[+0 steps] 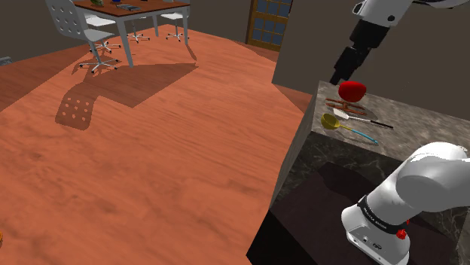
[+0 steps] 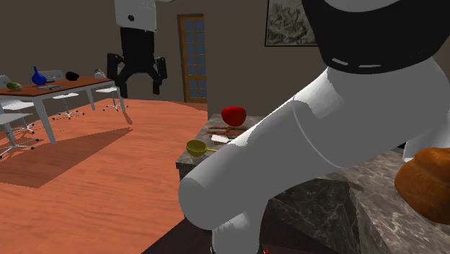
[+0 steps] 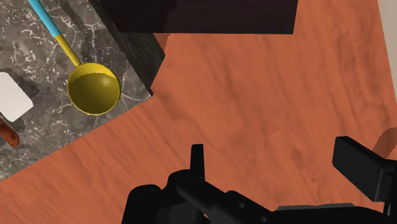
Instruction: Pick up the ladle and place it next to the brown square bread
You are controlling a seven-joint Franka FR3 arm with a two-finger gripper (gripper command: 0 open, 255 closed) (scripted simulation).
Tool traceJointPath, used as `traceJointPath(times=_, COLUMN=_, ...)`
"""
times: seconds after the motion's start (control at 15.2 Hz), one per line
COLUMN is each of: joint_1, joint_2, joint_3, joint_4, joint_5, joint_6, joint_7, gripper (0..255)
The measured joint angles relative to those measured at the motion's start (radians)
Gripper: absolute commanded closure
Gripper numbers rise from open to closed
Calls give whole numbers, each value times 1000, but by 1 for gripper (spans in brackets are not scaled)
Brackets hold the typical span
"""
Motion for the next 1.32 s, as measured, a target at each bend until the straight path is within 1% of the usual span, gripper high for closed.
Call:
traceJointPath(times=0.07, joint_1=0, joint_2=0, joint_3=0, joint_4=0, joint_5=0, joint_6=0, joint_7=0, gripper=0)
traceJointPath(times=0.2, joint_1=-1, joint_2=-20, joint_3=-11, joint_4=-39, joint_5=-18, joint_6=21, joint_7=-30, gripper=0)
traceJointPath(times=0.66, joint_1=-23, joint_2=-137, joint_3=-97, joint_4=-283, joint_5=-140, joint_6=172, joint_7=-210, gripper=0)
traceJointPath(times=0.79, joint_1=-38, joint_2=-163, joint_3=-134, joint_4=-343, joint_5=-186, joint_6=215, joint_7=-269, gripper=0)
traceJointPath(times=0.99, joint_1=-61, joint_2=-171, joint_3=-189, joint_4=-416, joint_5=-255, joint_6=297, joint_7=-353, gripper=0)
traceJointPath(times=1.32, joint_1=-122, joint_2=-168, joint_3=-305, joint_4=-513, joint_5=-386, joint_6=435, joint_7=-505, gripper=0)
